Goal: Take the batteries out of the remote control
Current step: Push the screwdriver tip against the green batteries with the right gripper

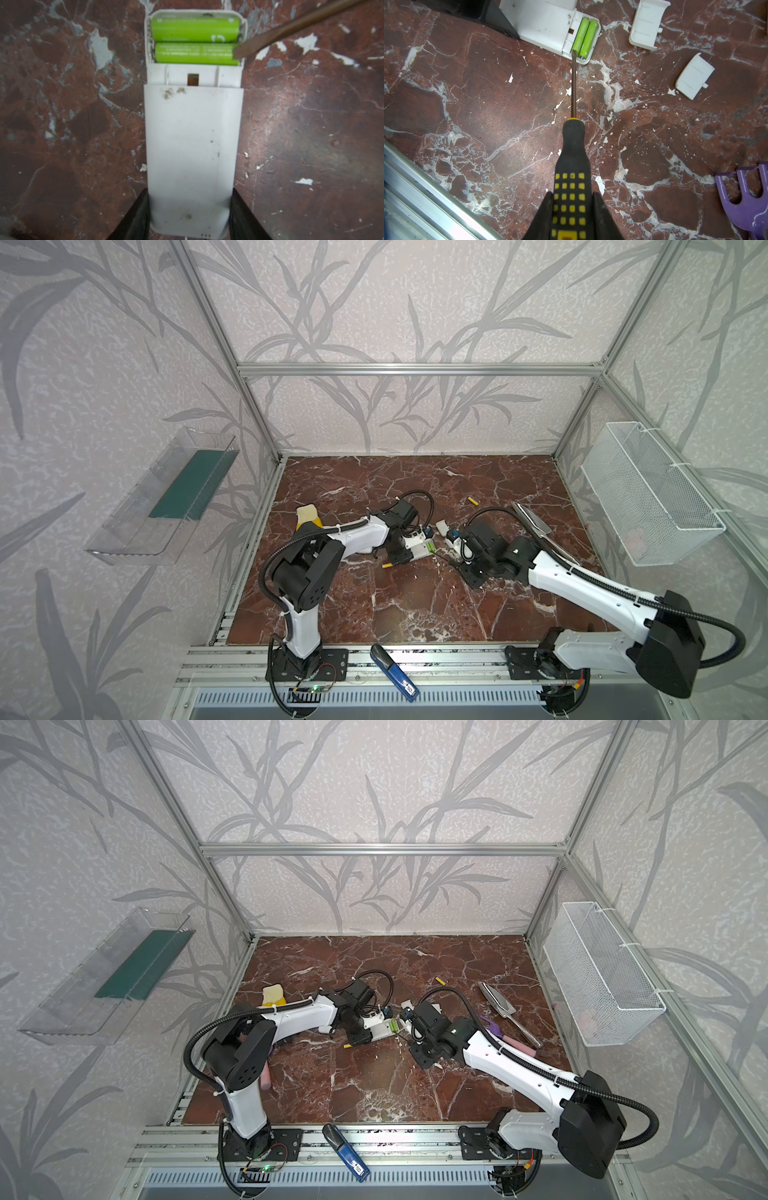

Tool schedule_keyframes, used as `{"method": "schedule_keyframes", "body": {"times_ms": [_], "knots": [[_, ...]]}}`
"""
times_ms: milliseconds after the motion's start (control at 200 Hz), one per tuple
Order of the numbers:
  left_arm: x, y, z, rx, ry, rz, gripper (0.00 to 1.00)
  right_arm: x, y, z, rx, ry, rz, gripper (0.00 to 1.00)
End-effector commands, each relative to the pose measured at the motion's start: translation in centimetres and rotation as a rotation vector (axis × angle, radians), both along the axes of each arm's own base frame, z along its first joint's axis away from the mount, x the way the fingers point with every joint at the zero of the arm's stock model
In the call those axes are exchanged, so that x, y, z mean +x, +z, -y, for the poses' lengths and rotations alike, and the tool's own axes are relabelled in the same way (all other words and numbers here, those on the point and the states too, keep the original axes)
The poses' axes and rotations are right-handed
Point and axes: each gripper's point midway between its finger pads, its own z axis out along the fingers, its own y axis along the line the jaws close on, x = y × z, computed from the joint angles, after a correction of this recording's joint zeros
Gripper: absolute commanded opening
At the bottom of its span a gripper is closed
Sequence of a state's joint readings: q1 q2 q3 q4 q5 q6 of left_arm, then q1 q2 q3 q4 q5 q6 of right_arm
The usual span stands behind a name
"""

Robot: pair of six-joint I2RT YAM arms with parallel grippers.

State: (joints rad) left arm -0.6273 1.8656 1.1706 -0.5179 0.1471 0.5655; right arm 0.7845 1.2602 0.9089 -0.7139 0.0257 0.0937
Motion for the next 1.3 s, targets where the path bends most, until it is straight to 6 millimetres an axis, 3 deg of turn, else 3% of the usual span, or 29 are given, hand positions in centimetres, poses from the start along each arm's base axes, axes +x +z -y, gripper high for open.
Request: {"method": "schedule_keyframes", "body": {"times_ms": [0, 275, 1295], "knots": [[-0.5, -1.1, -2.2, 0.08, 0.018, -0.016, 0.42, -0.3, 0.8, -0.2, 0.014, -0.001, -0.009, 0.0], [-0.4, -1.1, -2.2, 0.08, 0.02, -0.011, 0.42, -0.7, 1.6, -0.3, 0.046, 0.006, -0.004, 0.0], [-0.5, -1.1, -2.4, 0.087, 0.023, -0.011, 0.42, -0.7, -0.1, -0.3, 0.025, -0.009, -0.034, 0.0]]}}
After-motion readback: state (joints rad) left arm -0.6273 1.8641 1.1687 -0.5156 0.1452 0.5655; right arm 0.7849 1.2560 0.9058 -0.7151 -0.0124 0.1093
